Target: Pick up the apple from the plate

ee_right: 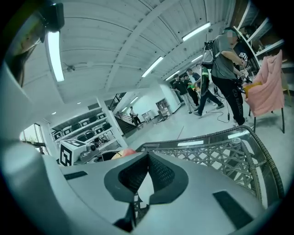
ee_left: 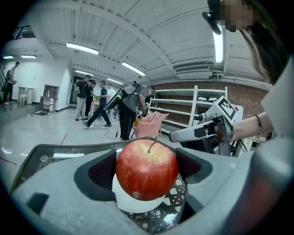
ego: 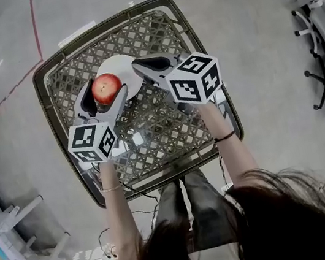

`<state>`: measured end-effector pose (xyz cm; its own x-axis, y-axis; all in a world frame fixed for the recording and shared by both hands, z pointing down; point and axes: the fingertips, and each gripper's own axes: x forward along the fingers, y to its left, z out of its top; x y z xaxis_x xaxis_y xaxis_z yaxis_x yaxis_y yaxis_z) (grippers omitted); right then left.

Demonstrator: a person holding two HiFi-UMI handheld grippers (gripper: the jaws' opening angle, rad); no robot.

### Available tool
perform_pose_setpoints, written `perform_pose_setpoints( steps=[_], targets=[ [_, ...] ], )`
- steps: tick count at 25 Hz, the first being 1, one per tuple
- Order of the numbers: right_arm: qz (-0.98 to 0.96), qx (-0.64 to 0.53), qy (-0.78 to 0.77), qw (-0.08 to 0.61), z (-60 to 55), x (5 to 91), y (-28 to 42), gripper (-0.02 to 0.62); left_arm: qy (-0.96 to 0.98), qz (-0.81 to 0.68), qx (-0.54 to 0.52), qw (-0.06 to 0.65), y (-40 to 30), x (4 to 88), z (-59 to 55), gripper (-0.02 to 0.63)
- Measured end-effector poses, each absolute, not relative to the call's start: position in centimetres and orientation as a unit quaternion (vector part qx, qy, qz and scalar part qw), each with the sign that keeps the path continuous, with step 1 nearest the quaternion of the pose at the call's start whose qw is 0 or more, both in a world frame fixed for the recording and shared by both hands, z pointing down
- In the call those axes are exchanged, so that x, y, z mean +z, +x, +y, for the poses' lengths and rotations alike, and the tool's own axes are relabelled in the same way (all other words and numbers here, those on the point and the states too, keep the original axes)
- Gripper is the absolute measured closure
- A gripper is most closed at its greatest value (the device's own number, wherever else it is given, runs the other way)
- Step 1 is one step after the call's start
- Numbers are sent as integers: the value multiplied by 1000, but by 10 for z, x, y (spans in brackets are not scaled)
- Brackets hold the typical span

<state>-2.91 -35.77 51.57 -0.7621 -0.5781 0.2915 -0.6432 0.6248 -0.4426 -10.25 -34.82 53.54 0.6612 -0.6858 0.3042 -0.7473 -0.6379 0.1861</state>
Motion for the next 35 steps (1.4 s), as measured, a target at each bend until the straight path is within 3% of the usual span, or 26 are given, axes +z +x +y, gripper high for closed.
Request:
perform_pose_setpoints(
  steps=[35],
  targets=[
    [-905,246,347,-35,-265,392,-30,586,890,-428,31,157,-113,414,-259,196]
  ],
)
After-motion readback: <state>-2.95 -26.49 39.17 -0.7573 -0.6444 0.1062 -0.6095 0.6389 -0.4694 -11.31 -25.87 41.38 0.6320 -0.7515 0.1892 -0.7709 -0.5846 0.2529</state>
